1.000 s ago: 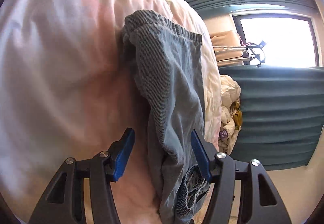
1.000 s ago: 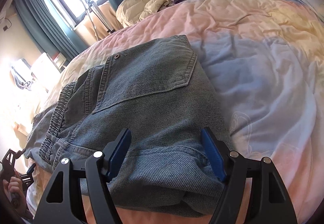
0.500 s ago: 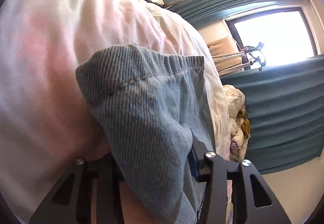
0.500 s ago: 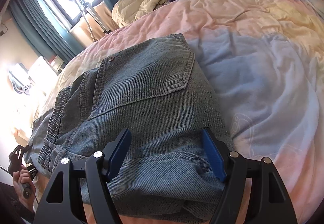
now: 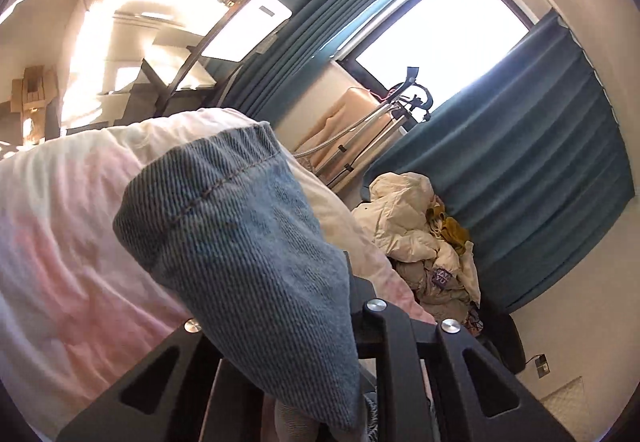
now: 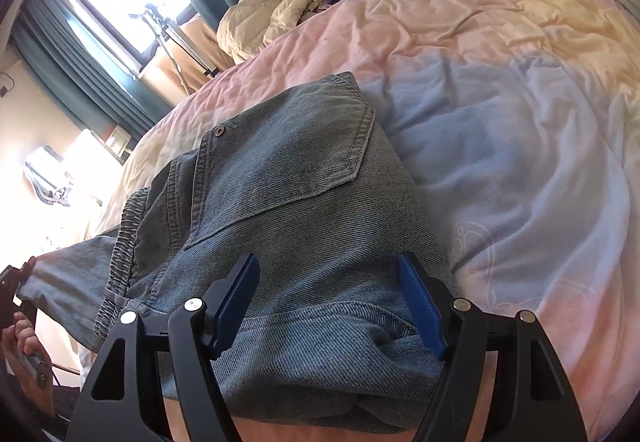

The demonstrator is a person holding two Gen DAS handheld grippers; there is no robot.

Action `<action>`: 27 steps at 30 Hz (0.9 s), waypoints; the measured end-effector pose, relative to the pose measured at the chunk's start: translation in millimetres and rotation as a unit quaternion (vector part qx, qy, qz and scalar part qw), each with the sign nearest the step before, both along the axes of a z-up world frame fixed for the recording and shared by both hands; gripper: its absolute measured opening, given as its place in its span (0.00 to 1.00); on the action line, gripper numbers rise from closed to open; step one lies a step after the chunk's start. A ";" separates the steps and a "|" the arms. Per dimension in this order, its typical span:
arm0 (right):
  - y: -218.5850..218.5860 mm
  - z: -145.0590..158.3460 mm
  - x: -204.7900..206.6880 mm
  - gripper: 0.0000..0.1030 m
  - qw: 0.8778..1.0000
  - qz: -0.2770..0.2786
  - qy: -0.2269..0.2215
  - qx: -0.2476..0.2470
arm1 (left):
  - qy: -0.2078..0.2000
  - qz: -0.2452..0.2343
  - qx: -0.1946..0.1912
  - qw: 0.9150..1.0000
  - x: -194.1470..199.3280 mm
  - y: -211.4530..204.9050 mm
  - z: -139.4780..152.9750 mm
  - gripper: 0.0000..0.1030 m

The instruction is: Fold clothes

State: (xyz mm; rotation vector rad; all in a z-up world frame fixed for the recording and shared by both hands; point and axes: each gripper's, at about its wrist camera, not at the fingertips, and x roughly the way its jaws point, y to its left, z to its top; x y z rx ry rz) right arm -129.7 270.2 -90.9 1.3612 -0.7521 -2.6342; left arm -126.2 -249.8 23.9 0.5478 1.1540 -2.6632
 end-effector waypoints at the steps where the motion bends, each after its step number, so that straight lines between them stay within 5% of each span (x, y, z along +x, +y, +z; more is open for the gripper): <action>1: 2.8 0.8 0.6 0.70 1.000 -0.004 -0.001 -0.007 | 0.006 -0.008 -0.013 1.000 -3.3 12.6 12.7 0.12; 6: 16.7 5.3 8.9 0.70 0.999 -0.022 -0.012 -0.026 | 0.019 -0.053 -0.106 0.993 -13.8 82.3 60.0 0.12; 11: 34.2 13.8 16.0 0.70 0.998 -0.041 -0.016 -0.040 | 0.024 -0.084 -0.159 0.983 -22.5 149.6 76.7 0.12; 27: 115.2 36.5 42.6 0.70 0.985 -0.116 0.014 -0.129 | 0.014 -0.173 -0.152 0.973 -50.6 320.3 37.8 0.12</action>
